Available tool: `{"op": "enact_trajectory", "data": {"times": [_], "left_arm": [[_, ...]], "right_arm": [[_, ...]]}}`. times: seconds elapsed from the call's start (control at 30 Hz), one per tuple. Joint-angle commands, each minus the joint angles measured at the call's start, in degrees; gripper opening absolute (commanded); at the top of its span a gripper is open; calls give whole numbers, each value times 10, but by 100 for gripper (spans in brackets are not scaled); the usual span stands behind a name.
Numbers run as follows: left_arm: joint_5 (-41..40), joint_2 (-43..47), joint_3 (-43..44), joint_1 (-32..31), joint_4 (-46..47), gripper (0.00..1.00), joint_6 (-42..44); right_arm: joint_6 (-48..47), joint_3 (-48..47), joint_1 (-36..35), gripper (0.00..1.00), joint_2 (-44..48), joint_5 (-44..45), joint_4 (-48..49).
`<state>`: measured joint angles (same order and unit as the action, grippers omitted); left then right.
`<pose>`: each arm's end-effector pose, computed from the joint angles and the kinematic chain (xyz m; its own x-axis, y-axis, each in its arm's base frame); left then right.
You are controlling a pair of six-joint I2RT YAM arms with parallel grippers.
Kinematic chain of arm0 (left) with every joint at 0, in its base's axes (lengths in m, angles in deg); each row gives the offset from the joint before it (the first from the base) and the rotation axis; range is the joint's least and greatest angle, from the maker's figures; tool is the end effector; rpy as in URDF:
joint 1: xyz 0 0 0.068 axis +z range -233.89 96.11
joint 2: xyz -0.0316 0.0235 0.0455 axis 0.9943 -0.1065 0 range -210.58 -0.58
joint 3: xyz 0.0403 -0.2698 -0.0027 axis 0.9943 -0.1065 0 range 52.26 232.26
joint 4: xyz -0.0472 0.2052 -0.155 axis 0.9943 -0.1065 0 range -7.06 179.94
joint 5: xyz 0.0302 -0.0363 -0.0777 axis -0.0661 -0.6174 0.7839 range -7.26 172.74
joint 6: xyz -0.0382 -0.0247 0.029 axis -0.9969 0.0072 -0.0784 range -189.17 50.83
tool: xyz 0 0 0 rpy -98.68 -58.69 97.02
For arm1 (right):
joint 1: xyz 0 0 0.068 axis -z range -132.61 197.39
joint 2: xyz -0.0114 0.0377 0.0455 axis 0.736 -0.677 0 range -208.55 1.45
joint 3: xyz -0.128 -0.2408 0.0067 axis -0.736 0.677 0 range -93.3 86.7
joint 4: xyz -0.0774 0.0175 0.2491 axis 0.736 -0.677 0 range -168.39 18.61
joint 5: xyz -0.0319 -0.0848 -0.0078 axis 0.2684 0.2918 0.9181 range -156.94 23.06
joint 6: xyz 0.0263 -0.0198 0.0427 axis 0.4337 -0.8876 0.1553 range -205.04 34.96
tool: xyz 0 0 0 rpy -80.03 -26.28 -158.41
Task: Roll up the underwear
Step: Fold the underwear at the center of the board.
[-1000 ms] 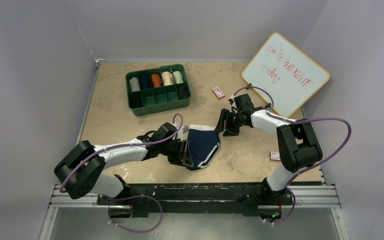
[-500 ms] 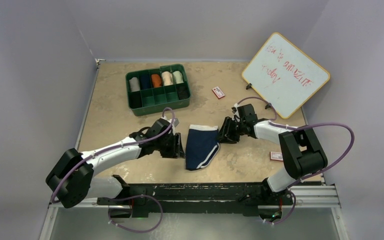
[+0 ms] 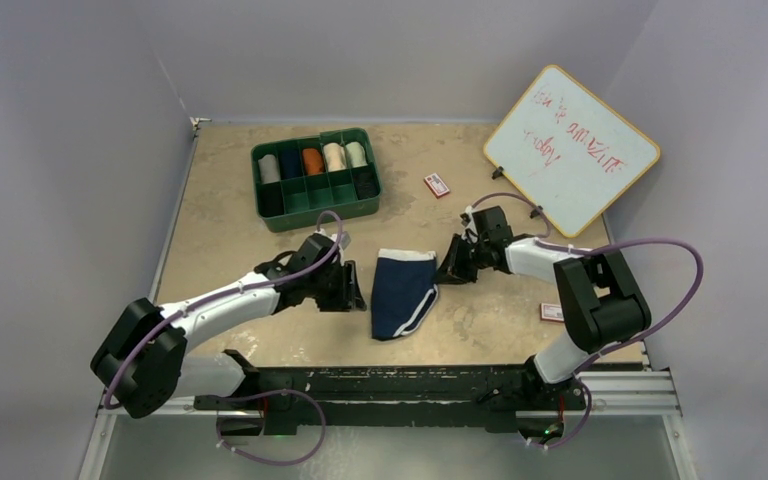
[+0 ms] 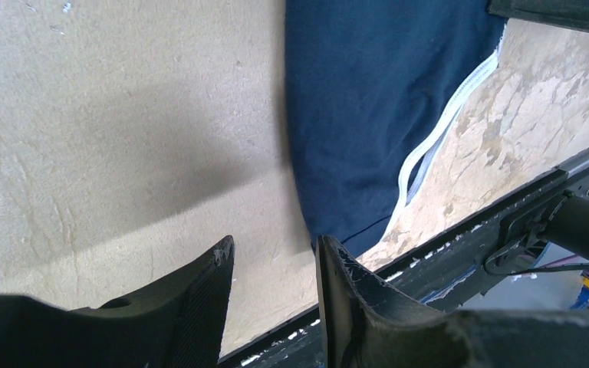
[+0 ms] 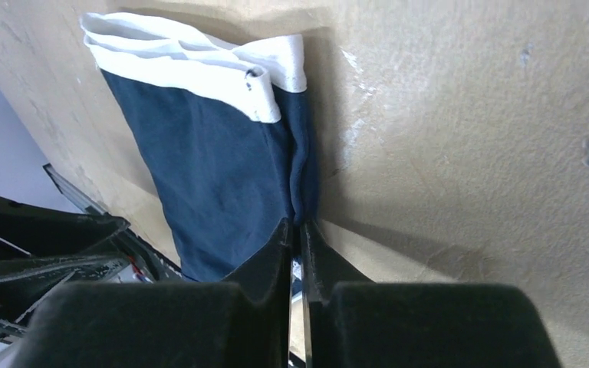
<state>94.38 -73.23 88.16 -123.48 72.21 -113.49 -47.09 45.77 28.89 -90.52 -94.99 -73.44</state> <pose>0.1779 -0.1564 0.1783 -0.9479 -0.1040 -0.3011 0.0731 0.8490 -0.5234 0.2727 0.1089 0.1402 -0.9348 0.2595 -0.2424 0.0342 0.7452 0.6659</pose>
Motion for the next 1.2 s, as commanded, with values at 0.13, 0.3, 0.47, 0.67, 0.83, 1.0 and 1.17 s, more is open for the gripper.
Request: {"op": "enact_trajectory", "data": {"times": [0.13,0.3,0.47,0.67,0.83,1.0,1.17], "left_arm": [[-21,18,7,18,0,42,-2],[-35,18,4,46,-9,42,-33],[-21,10,-3,74,4,42,-56],[-23,-7,6,82,22,42,-62],[-33,-21,13,88,25,42,-58],[-59,-18,8,93,29,41,-65],[-85,0,2,95,35,38,-79]], "right_arm": [[-38,-106,-38,0,-1,70,-97],[-46,-187,-90,0,-33,176,-188],[-45,-253,-137,0,-60,240,-245],[-54,-330,-182,0,-89,291,-301],[-53,-370,-212,0,-111,302,-321],[-47,-398,-233,0,-131,293,-327],[-48,-434,-257,0,-157,297,-343]]}}
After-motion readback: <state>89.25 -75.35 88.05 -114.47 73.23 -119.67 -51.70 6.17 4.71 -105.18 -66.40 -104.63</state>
